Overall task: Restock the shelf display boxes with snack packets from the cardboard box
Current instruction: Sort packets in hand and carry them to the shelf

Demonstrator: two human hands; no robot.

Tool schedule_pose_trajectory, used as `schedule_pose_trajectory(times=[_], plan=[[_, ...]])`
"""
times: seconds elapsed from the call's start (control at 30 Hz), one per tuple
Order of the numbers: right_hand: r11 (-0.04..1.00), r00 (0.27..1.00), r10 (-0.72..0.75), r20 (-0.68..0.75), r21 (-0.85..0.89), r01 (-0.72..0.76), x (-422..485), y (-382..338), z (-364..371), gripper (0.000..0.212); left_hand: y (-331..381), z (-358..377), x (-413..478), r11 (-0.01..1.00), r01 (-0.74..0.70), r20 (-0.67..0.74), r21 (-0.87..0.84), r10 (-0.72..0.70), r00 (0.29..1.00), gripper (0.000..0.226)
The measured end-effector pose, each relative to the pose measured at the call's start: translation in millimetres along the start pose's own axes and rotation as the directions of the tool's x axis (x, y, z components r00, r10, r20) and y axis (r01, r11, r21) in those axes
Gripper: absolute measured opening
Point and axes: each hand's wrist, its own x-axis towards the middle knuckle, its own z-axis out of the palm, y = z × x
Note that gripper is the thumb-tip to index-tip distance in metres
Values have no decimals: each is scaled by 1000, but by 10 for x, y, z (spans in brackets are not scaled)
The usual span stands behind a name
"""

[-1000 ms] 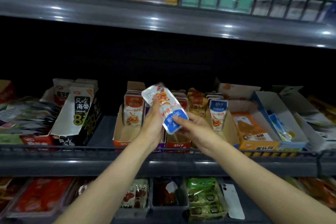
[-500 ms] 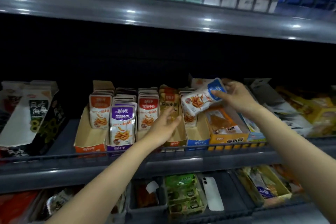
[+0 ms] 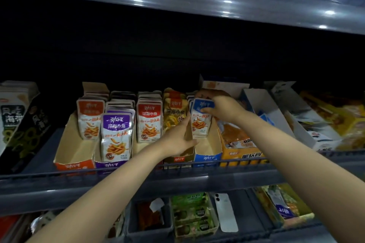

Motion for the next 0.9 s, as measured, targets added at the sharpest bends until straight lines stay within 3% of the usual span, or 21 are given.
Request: schedule_pose_trajectory(times=[0.2,0.4,0.6,0.73,0.9], plan=[[992,985,-124,-122,-30,121,-102,9,190,45,3,9,-18,999,-9,-6,-37,9,1000,79],[997,996,-71,-59,-27,70,-218,23,227,54,13,23,-9,1000,8,-16,-17,-9,1000,80],[998,993,-30,-112,-57,23,-420,-127,78,54,59,-25,-167,998,-30,-77,-53,26,997,72],[998,997,-55,-52,8,56,-702,-300,-17,59,-6,-172,-519,987,-79,-181,141,104,978,74],[994,994,-112,-3,7,112,-1300,-617,96,63,-242,-227,-1170,871,-129,-276,473,286,917,68]])
